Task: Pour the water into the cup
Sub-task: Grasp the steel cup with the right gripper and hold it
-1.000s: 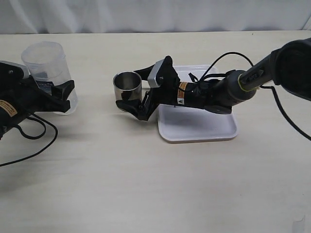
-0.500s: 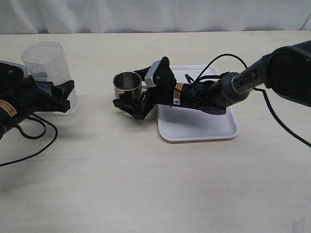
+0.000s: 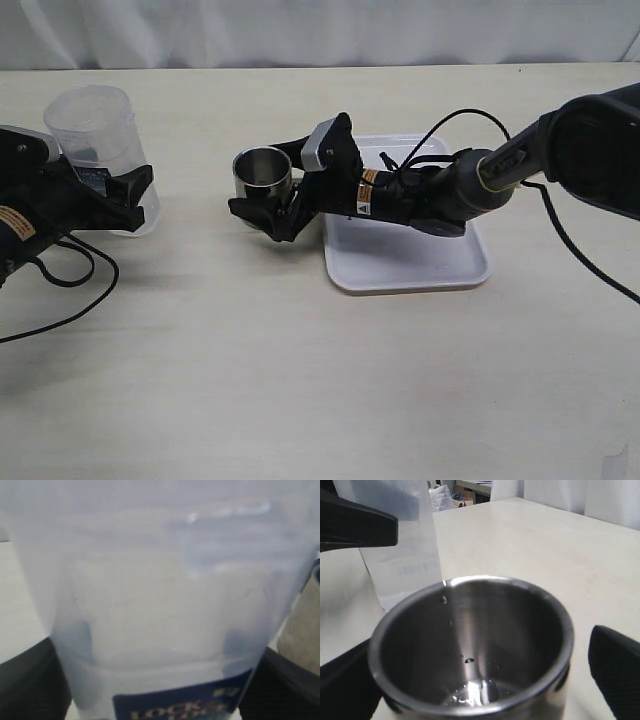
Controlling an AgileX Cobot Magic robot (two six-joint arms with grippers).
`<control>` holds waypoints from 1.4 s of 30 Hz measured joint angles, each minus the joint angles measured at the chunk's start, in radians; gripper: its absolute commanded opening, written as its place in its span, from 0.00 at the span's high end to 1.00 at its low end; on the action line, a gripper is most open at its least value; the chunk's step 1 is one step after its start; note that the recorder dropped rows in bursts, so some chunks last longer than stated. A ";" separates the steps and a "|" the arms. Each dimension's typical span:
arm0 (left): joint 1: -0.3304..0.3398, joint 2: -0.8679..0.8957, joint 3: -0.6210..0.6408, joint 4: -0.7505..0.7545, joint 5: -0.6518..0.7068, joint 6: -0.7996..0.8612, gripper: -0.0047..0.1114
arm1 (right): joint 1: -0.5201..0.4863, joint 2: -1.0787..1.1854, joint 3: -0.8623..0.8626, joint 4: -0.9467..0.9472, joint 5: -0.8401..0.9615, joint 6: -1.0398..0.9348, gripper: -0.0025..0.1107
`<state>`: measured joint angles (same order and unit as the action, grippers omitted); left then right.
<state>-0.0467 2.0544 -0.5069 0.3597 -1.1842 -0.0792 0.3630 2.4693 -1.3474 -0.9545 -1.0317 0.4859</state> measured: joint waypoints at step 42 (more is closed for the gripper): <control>0.000 0.000 0.000 0.000 0.000 0.000 0.96 | 0.000 0.004 0.000 0.081 0.120 -0.032 0.06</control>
<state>-0.0467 2.0544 -0.5069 0.3597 -1.1842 -0.0792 0.3630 2.4737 -1.3474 -0.8734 -0.9118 0.4540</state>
